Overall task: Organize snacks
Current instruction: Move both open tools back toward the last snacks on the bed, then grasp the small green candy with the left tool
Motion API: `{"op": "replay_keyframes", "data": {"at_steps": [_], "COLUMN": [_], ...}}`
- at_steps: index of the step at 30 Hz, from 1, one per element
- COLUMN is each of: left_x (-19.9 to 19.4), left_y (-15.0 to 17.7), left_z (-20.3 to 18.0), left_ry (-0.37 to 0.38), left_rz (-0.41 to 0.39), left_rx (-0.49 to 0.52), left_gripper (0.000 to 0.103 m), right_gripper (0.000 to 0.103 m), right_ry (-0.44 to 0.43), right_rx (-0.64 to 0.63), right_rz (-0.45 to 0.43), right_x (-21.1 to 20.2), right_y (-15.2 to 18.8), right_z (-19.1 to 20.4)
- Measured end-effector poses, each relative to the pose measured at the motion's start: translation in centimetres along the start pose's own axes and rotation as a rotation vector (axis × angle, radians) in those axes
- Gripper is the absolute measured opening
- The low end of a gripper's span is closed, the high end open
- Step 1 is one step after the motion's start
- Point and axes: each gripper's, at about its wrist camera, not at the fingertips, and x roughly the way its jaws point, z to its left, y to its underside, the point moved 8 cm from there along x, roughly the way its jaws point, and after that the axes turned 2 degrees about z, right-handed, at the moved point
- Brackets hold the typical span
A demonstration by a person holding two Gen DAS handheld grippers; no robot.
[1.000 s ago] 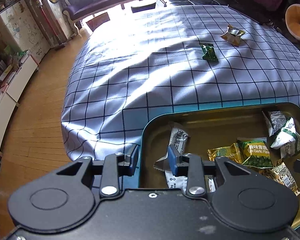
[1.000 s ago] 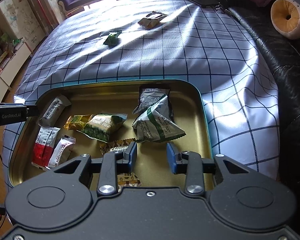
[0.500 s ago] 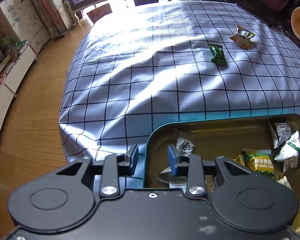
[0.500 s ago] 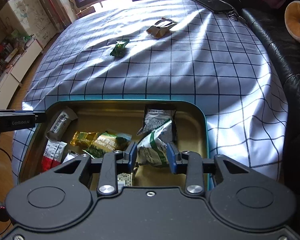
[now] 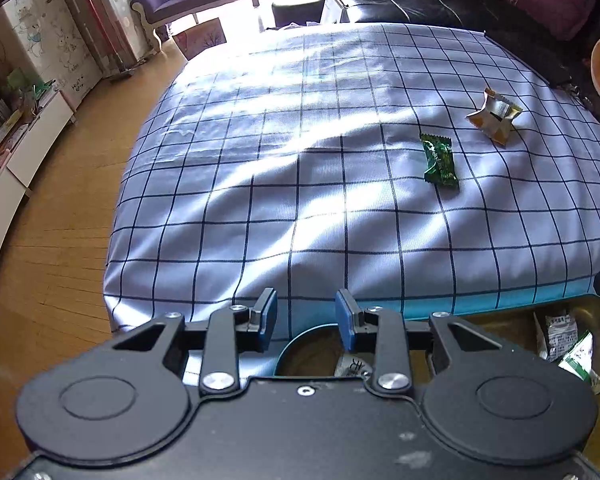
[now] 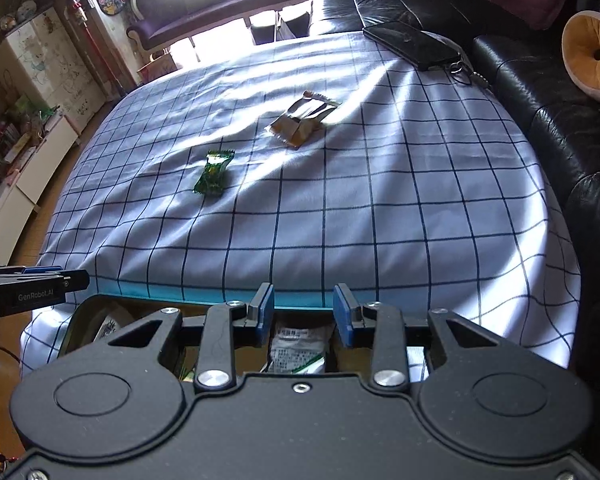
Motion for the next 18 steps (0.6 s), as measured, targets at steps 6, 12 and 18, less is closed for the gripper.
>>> {"op": "replay_keyframes", "data": {"at_steps": [6,12,18], "left_x": [1.2,2.4,3.8], "left_y": [-1.9,-4.8,-7.4], "left_z": [-0.6,-1.7,-4.5], "left_ry": [0.033,0.082,0.069], "left_rz": [0.000,-0.009,-0.024], "left_rx": [0.000,0.009,0.061], "left_gripper": [0.034,0.034,0.034], "right_gripper": [0.044,0.044,0.044], "right_ry": [0.014,0.018,-0.001], "right_rx": [0.045,0.066,0.088], "right_rz": [-0.022,-0.027,-0.022], "right_x": [1.1,2.3,3.5], "right_y": [-2.1,-3.5,-4.7], "right_z": [-1.0,-1.5,-1.7]}}
